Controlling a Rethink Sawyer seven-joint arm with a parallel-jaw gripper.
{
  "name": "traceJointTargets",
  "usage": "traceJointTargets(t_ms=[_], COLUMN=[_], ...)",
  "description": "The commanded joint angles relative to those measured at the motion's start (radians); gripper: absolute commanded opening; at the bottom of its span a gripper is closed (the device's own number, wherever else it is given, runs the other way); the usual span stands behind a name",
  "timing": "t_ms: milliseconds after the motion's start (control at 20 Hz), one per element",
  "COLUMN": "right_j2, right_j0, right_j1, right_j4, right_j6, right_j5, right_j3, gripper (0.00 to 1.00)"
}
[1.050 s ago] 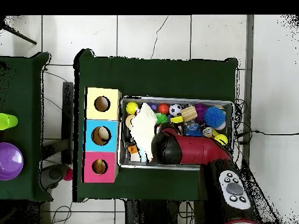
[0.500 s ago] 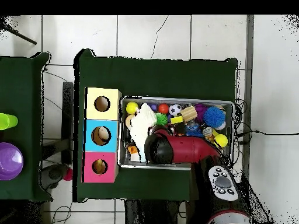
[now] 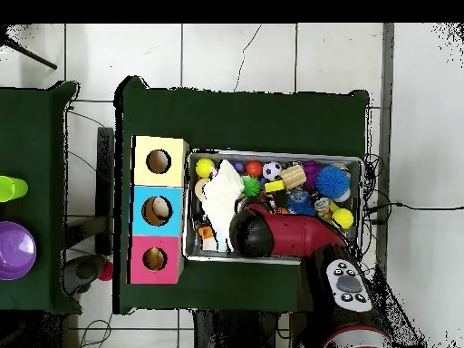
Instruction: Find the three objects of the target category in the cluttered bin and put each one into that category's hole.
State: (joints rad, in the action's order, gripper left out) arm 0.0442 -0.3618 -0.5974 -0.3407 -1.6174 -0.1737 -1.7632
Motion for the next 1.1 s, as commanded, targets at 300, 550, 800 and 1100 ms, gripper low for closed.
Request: traceJointTargets(t_ms=[300,550,800,1100], right_j2=[-0.001,-0.012,-0.030,-0.051], right_j0=[-0.017,-0.002,0.003,0.020], right_j1=[0.025,0.038,0.082,0.102], right_j4=[-0.063,-0.073,-0.064,-0.080], right_j6=[-0.056,-0.067,-0.102,-0.093], right_j5=[0.022,0.023,0.066,0.086], right_j3=[0.077,0.093,0.104,0.115], gripper=[1.00,1.00,1.00,1.00])
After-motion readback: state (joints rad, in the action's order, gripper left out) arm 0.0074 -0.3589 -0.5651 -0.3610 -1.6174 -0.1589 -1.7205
